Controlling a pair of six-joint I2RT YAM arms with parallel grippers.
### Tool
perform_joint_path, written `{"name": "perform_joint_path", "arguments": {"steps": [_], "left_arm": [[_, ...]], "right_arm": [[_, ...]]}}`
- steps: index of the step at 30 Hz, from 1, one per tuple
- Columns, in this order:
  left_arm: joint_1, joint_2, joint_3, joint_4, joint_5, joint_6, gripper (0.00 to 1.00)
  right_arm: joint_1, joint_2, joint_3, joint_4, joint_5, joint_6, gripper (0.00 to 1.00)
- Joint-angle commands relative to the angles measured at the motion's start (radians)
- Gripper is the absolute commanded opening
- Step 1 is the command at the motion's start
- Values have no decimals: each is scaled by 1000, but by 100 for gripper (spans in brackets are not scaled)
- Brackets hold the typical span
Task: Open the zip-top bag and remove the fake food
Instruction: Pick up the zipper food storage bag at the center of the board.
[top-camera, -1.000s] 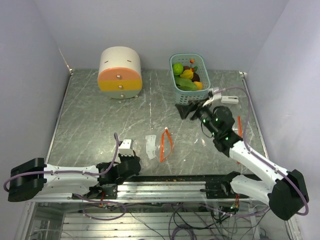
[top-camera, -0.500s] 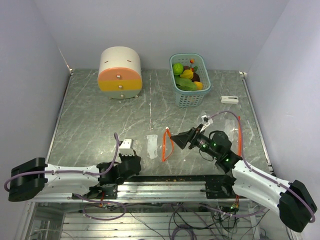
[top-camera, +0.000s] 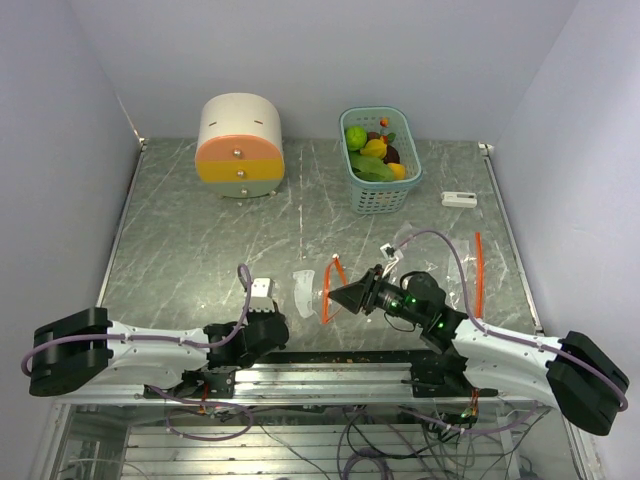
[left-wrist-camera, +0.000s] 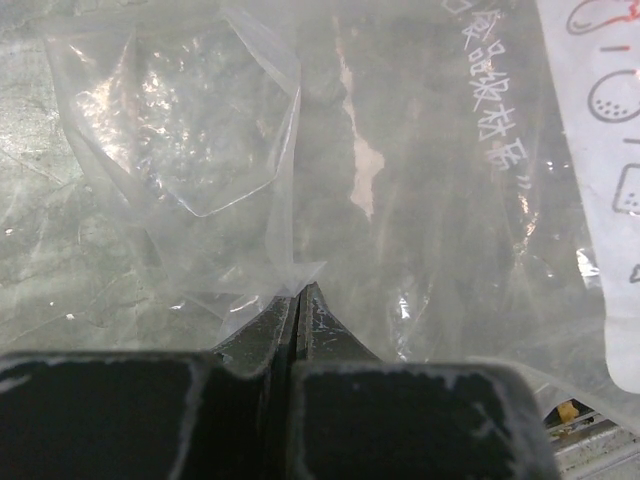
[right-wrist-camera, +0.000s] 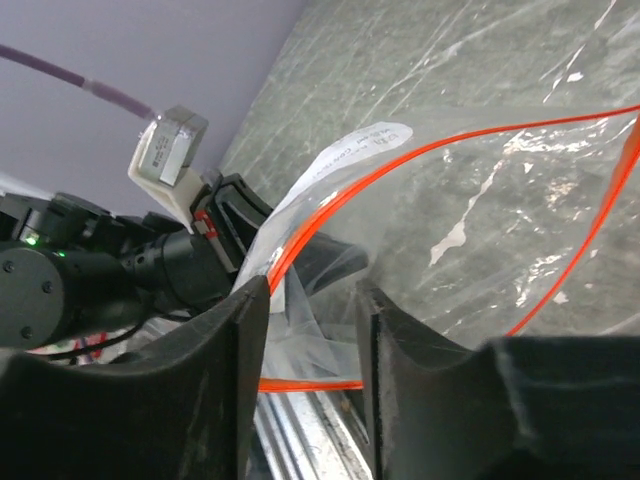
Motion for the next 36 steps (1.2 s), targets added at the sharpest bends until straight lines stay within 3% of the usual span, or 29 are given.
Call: {"name": "perform_joint_path", "arguments": {"steps": [1,6,8,23,26,29,36], "left_arm": [[-2,-17,15,8,4,3,7],[-2,-99,-22,-10,2,-4,7],[-2,-126,-26,-36,-5,-8,7],[-2,-283,-23,-207,-37,-25,7],[-3,-313,-25,-231,-40,-24,7],[-2,-327,-27,-247,-48,-24,7],[-3,-309,-43,-214,-48,-32,7]], "right_arm": [[8,-3,-26,49,16,-5,31],[9,-8,-69,67,22,5,6],[8,-9,-84,76,20,10,0],[9,118,-151,134,77,21,0],[8,59,-158,164,64,0,23],[11,-64,-129,46,84,-34,42],[15,-259,-126,-49,129,-23,62]]}}
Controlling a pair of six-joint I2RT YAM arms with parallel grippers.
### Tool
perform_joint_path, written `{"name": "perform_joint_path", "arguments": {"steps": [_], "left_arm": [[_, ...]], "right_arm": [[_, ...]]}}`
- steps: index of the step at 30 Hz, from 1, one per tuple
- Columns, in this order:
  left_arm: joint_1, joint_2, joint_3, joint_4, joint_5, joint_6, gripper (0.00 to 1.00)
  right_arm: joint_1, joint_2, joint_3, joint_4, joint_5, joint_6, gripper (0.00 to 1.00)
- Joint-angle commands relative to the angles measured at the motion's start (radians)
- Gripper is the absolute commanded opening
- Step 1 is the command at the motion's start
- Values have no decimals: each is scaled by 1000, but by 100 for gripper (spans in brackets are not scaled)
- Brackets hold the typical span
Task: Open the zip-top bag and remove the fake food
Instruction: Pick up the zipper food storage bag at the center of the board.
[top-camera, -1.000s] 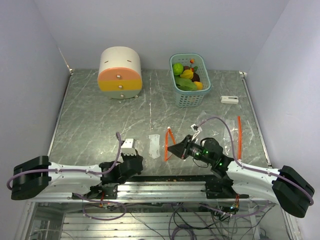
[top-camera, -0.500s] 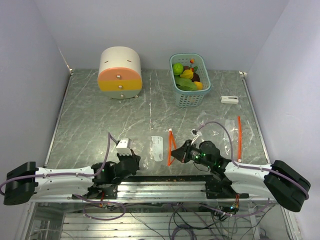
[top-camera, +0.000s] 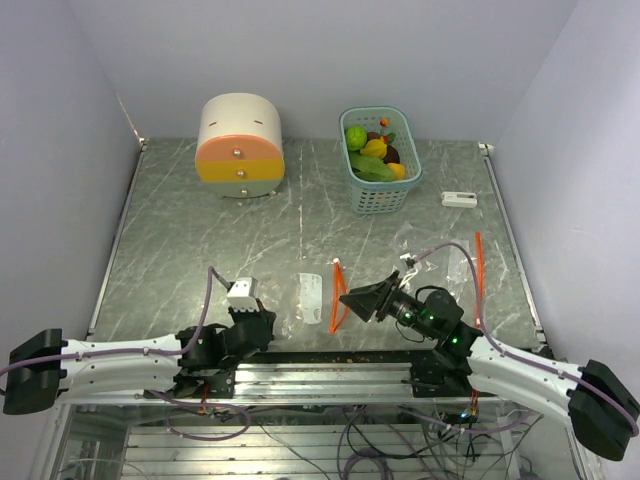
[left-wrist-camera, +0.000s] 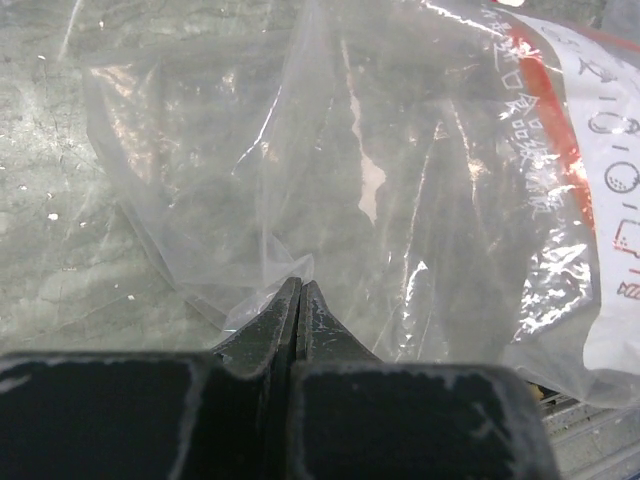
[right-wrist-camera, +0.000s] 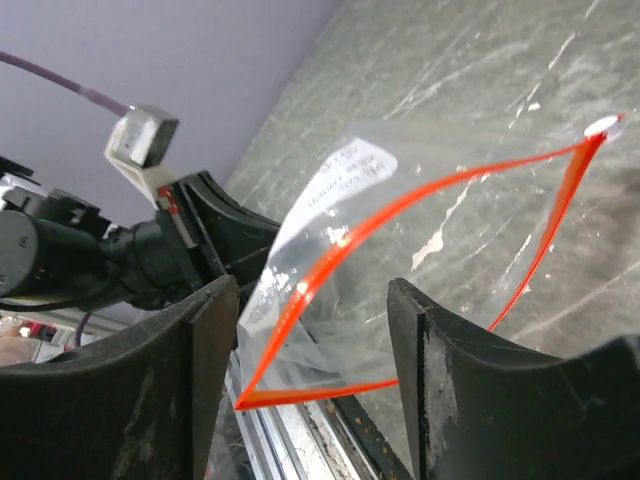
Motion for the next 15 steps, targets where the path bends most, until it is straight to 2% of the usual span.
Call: {"name": "perform_joint_path", "arguments": {"steps": [1,6,13,15], "left_arm": [[-2,19,-25,21,-28,-13,7],[-2,63,-13,44,-23,-8,7],[-2,52,-16,26,-22,-15,7],[-3,37,-29,22,-20,-22,7]], "right_arm": [[8,-40,10,-34,39,-3,64],[24,83,20,77,-8,15,68],[69,255,7,235,-23,56,48],[79,260,-3,266,-23,67,47]]}}
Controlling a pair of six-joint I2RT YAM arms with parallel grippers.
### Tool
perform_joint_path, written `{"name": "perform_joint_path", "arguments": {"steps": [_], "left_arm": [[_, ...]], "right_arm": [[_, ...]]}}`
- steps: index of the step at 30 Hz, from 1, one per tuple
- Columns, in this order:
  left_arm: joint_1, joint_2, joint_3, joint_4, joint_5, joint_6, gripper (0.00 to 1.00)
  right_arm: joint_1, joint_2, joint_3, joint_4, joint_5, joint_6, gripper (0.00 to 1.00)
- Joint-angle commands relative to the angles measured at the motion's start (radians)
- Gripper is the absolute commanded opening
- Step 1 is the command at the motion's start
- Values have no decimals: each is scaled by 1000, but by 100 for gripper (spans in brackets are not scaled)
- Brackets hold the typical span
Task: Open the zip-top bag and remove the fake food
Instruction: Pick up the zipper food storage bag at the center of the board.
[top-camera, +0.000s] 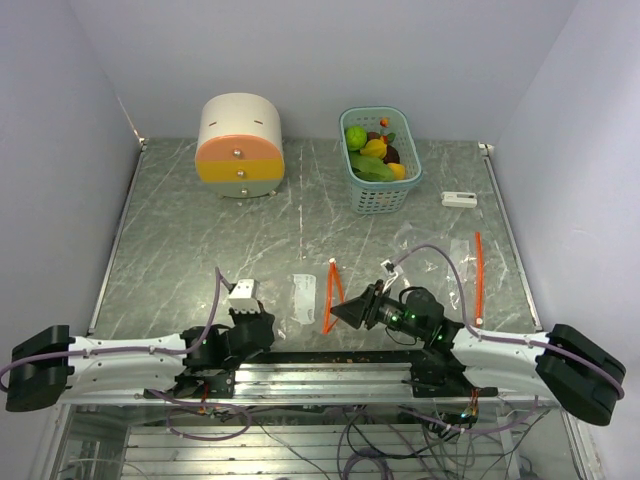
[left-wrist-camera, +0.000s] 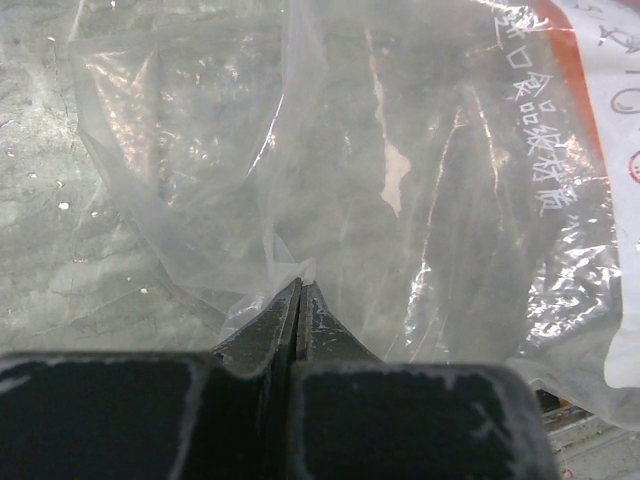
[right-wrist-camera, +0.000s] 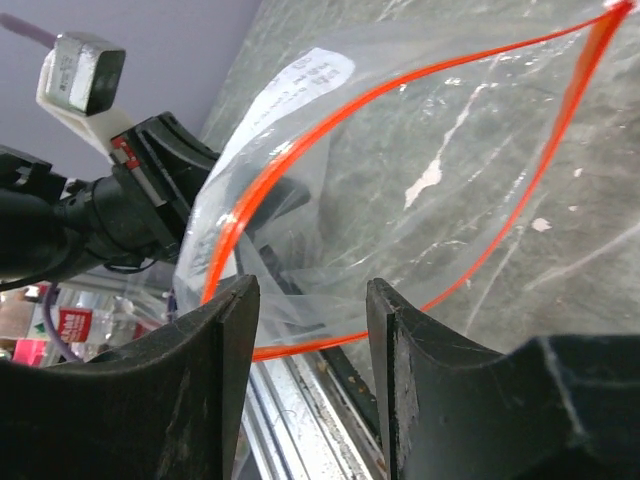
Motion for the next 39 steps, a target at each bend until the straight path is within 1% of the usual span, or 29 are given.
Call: {"name": "perform_joint_path", "arguments": {"steps": [1,2,6,10,14,18,20,26,29,33,36,39], "left_arm": [[-2,-33,-19,0,-21,-18,7],[-2,-40,-21,-5,-22,-20,7],[-3,-62,-18,-17,-28,-12,7],[-2,-53,-6,-19,-36,-5,7],[-2,-20,-4,13,-33,-2,7],[-2,15,4,50,-32,6,7],[-3,30,6,57,-32,6,7],[-2,27,-21,64,-12,-16,7],[-2,-3,-42,56,-10,-35,7],[-2,-34,-79,108,4,-29,7],[-2,-16,-84,145,16,-1,7],[-2,39,-70,157,30,7,7]], "right_arm": [[27,10,-4,137,-4,33,47],[33,-2,-1,125,6,30,48],[49,-78,27,25,37,4,57],[60,-100,64,-21,47,-13,59],[66,-36,68,27,44,-2,59],[69,47,59,90,31,19,51],[71,76,47,111,31,28,43],[71,114,-26,159,65,62,0],[71,119,-60,156,87,67,0],[71,131,-93,136,113,68,0],[71,147,-117,137,128,71,0],[70,171,-130,148,140,73,0]]}}
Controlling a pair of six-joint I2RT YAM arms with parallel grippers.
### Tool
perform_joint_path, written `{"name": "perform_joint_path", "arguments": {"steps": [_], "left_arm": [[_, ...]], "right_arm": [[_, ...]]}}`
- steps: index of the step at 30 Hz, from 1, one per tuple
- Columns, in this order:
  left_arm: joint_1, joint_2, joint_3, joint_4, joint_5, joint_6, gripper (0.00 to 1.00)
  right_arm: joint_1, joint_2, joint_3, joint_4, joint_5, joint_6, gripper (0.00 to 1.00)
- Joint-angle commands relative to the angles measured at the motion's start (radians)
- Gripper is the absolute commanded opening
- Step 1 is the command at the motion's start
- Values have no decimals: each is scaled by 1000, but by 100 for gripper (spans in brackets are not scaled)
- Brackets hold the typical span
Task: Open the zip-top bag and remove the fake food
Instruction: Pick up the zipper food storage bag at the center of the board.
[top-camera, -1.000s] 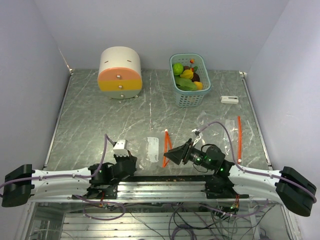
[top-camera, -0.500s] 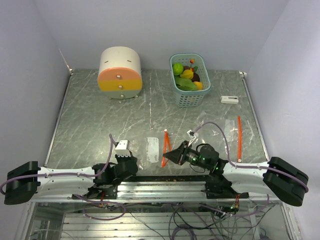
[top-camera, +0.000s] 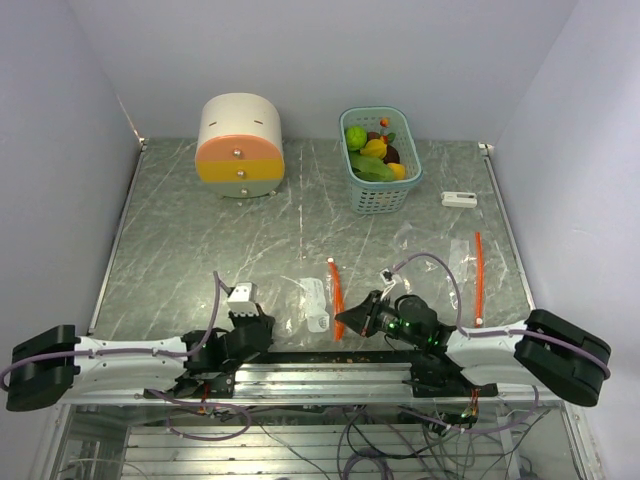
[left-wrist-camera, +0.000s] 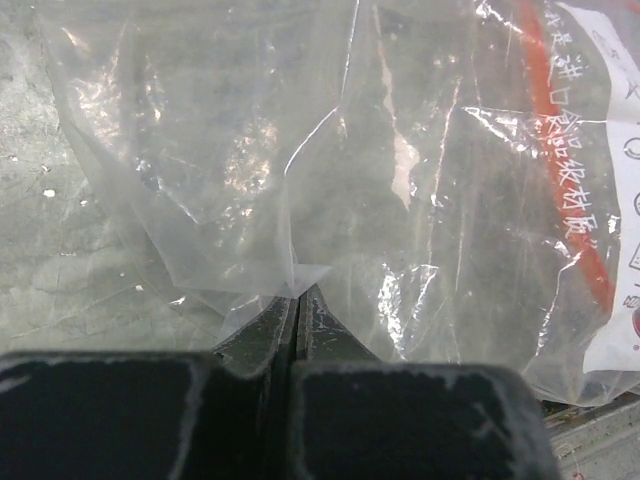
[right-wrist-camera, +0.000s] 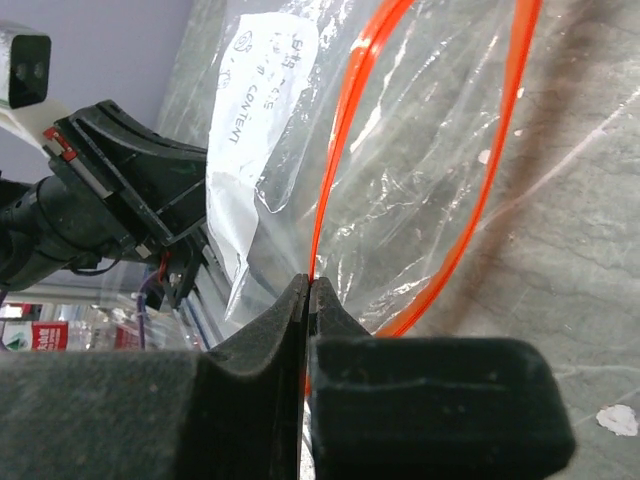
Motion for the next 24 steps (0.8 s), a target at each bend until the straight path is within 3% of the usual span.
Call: {"name": "perform_joint_path", "arguments": {"steps": [1,5,8,13,17,24], "left_arm": [[-2,73,13,54,26,17,7],[-2,167,40,39,32,-14,8],[-2,213,54,39,38,-26,15],[-2,203,56,59,49,-12,37],[-2,157,74,-18,30,-19,57],[-3,8,57,-84,14,-20,85]], "right_arm": [[6,36,-73,30,49,3,0],[7,100,-77,44,70,2,0],[7,168,-83,77,77,10,0],[7,258,-84,156,70,19,0],[6,279,-62,180,48,14,0],[6,160,0,-3,68,-39,1]]}}
